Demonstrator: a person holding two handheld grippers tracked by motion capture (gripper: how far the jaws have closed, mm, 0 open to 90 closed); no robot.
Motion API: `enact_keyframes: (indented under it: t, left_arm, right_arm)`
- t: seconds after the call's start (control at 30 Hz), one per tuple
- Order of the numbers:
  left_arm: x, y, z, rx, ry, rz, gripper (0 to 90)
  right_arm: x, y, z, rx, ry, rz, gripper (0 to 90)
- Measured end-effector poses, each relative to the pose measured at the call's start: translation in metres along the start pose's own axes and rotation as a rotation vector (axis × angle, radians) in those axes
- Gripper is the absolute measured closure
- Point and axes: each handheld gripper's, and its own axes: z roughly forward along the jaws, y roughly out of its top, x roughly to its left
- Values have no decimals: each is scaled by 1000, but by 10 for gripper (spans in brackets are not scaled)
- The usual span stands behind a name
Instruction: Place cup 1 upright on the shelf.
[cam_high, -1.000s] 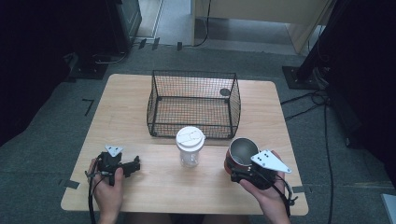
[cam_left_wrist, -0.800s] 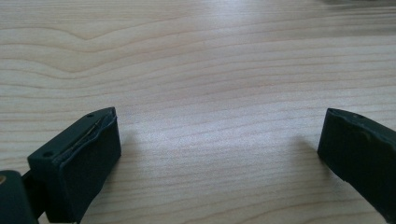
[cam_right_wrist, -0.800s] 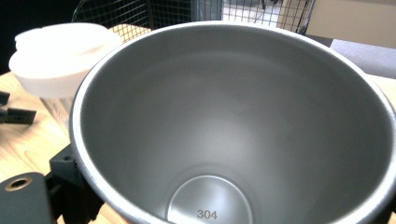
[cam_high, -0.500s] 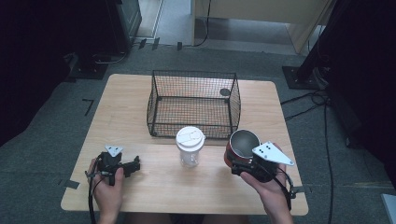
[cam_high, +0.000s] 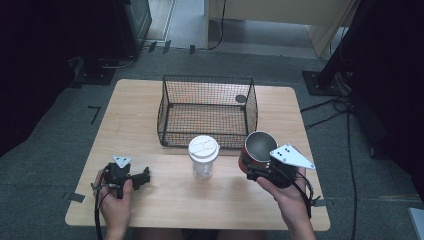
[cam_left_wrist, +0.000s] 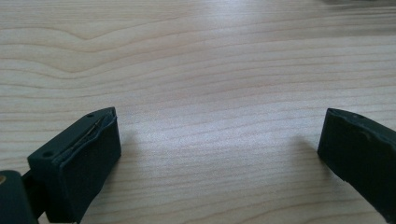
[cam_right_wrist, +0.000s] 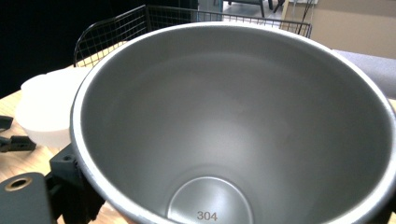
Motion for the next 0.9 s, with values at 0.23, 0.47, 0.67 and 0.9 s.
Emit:
enact_keyframes:
  t: [0.23,0.47,0.67,0.9]
  left_arm:
    - [0,0,0,0,0,-1,1]
    - [0,0,0,0,0,-1,1]
    - [0,0,0,-1,0,0,1]
    - [0,0,0,0,0,0,1]
  right_arm:
    - [-1,5,7,-4,-5,9,77]
    - [0,17,11,-17,-13,-2,77]
    - [0,30,15,-33,-32,-9,77]
    - [0,40,24,-52,-38,-22,77]
